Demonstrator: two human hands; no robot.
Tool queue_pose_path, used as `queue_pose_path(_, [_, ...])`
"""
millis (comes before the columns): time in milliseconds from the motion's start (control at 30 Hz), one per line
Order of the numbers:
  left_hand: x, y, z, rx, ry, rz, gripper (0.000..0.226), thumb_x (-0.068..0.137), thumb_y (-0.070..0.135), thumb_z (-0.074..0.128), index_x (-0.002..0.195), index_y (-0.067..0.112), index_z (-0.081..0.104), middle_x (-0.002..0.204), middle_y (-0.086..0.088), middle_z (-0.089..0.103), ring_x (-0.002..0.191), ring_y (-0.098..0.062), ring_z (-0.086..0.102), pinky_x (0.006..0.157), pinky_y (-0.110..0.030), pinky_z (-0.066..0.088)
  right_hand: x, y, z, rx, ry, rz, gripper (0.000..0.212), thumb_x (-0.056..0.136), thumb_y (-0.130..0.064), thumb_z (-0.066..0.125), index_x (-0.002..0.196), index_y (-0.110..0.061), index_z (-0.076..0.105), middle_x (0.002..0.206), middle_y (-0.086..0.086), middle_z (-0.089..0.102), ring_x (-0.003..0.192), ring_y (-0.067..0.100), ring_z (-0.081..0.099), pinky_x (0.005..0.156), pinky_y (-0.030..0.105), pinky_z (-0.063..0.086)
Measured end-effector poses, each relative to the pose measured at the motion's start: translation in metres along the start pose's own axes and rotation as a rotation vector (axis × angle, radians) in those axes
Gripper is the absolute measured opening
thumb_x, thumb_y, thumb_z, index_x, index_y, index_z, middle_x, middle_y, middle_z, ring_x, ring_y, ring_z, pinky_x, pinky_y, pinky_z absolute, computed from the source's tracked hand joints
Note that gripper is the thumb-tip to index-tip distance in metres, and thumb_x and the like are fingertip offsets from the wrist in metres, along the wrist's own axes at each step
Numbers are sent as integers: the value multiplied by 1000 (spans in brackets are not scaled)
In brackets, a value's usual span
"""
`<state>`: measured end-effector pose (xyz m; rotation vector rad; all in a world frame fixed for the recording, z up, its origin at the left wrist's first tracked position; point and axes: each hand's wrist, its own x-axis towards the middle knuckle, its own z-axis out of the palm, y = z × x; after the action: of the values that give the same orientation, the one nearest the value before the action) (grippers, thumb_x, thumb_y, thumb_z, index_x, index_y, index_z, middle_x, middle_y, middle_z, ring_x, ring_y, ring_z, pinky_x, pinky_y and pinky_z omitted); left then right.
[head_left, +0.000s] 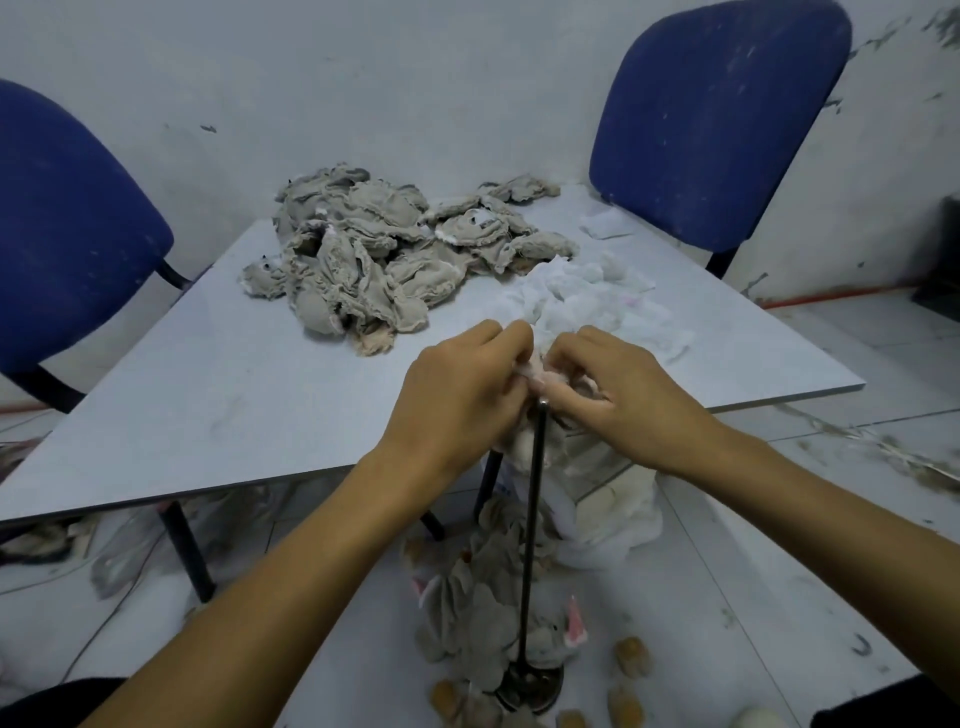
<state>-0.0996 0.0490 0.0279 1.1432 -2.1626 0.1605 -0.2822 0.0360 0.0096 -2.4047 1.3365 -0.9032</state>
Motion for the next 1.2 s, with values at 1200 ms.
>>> queue_pose_path(1200, [-24, 8, -17, -764, 81, -157, 38, 71, 10, 85, 90, 25, 55, 87, 16, 58, 74, -8, 55, 63, -21, 44, -29, 19, -5, 136, 1, -38, 24, 84, -24, 78, 103, -21, 64, 95, -4, 67, 86, 12, 61, 73, 30, 47])
